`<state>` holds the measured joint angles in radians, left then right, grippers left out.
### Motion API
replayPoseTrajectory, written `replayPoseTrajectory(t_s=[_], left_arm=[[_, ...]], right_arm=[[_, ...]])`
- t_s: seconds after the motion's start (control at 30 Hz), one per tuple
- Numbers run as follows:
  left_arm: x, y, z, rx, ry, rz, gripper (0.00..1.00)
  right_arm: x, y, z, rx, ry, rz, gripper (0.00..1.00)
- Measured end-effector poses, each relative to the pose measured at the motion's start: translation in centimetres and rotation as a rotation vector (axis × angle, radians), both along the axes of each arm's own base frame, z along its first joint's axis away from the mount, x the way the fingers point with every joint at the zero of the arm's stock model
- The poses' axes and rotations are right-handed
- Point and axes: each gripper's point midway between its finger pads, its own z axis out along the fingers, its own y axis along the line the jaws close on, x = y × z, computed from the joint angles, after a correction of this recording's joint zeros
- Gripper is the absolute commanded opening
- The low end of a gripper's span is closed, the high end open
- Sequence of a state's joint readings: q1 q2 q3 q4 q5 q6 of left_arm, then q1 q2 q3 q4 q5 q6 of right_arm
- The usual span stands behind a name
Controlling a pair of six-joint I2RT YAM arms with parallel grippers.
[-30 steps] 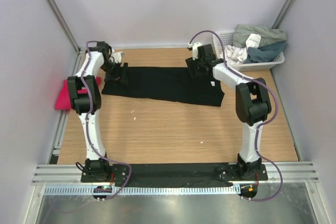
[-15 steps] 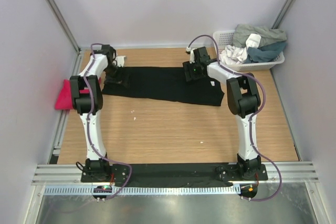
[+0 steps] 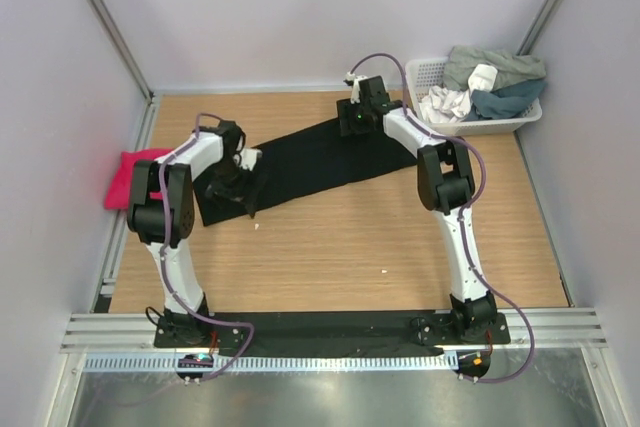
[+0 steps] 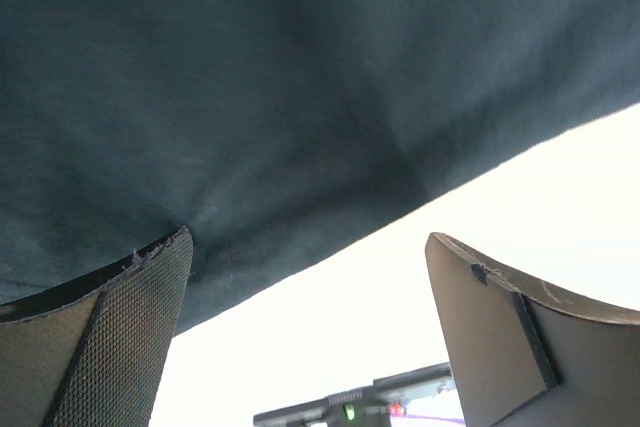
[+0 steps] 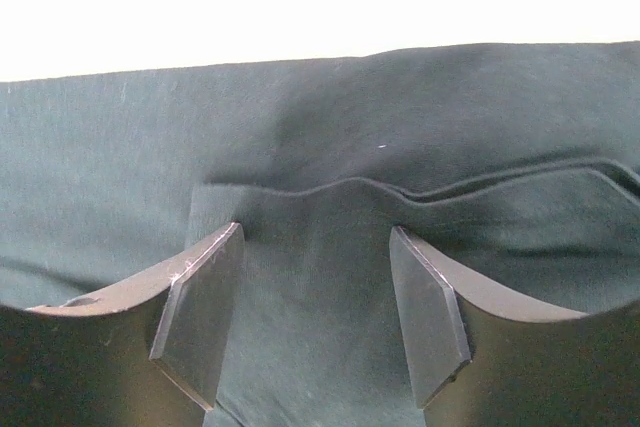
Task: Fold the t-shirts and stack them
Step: Fold the tshirt
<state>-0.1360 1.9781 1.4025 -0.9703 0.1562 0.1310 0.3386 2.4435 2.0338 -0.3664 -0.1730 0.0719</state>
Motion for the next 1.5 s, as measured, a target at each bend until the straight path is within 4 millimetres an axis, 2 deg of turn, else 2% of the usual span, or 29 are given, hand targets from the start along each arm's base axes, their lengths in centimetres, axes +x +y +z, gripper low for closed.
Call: replayPoseTrajectory(t_s=[0.13, 0.23, 0.3, 0.37, 0.5, 0.6, 0.67, 0.7, 0.77, 0.87, 0.97, 1.1, 1.23, 1.37, 1.5], left_arm=[[-3.3, -1.7, 0.2, 0.029, 0.025, -0.083, 1.00], [-3.8, -2.4, 1.6, 0.039, -0.002, -0.122, 1.00], [-3.1, -2.5, 3.3, 0.040, -0.048, -0.125, 1.00], [-1.4, -2.6, 5.5, 0.034, -0.119, -0.122, 1.00], [2.1, -3.0, 9.2, 0.023, -0.266, -0.140, 0.99], [3.4, -2.9, 9.6, 0.034, -0.308, -0.167, 1.00], [4.0, -2.8, 8.8, 0.049, -0.307, -0.185, 1.00], [4.3, -2.7, 8.0, 0.058, -0.299, -0.194, 1.00], [4.9, -2.5, 6.3, 0.078, -0.275, -0.209, 1.00], [5.5, -2.2, 3.6, 0.109, -0.239, -0.228, 1.00], [5.6, -1.8, 1.7, 0.133, -0.209, -0.237, 1.00], [5.8, -1.6, 0.4, 0.154, -0.195, -0.237, 1.00], [5.0, -1.6, -0.3, 0.183, -0.197, -0.248, 1.00], [3.8, -2.4, -0.2, 0.220, -0.231, -0.294, 1.00], [2.0, -4.0, -0.1, 0.248, -0.252, -0.365, 1.00]], right_arm=[[1.5, 0.7, 0.7, 0.021, -0.033, 0.000, 0.67], [2.1, 0.5, 1.9, 0.014, -0.070, -0.004, 0.68], [2.2, 0.2, 2.9, 0.002, -0.090, -0.007, 0.68], [1.5, -0.4, 4.5, -0.011, -0.102, -0.017, 0.68], [-1.1, -1.6, 9.8, 0.000, -0.147, -0.038, 0.68], [-3.3, -2.4, 13.8, 0.040, -0.193, -0.068, 0.68], [-4.5, -2.9, 14.8, 0.065, -0.203, -0.100, 0.68], [-5.2, -3.2, 14.7, 0.074, -0.192, -0.118, 0.68], [-6.1, -3.6, 13.1, 0.081, -0.153, -0.153, 0.68], [-7.1, -4.1, 8.5, 0.057, -0.053, -0.194, 0.68], [-7.2, -4.4, 3.9, 0.024, 0.030, -0.222, 0.68], [-6.9, -4.4, -0.4, -0.007, 0.101, -0.238, 0.68], [-4.8, -3.7, 0.7, 0.015, 0.055, -0.241, 0.68], [-3.6, -3.1, -0.4, 0.019, 0.057, -0.234, 0.68], [-2.0, -2.0, -0.1, 0.047, 0.040, -0.217, 0.68]])
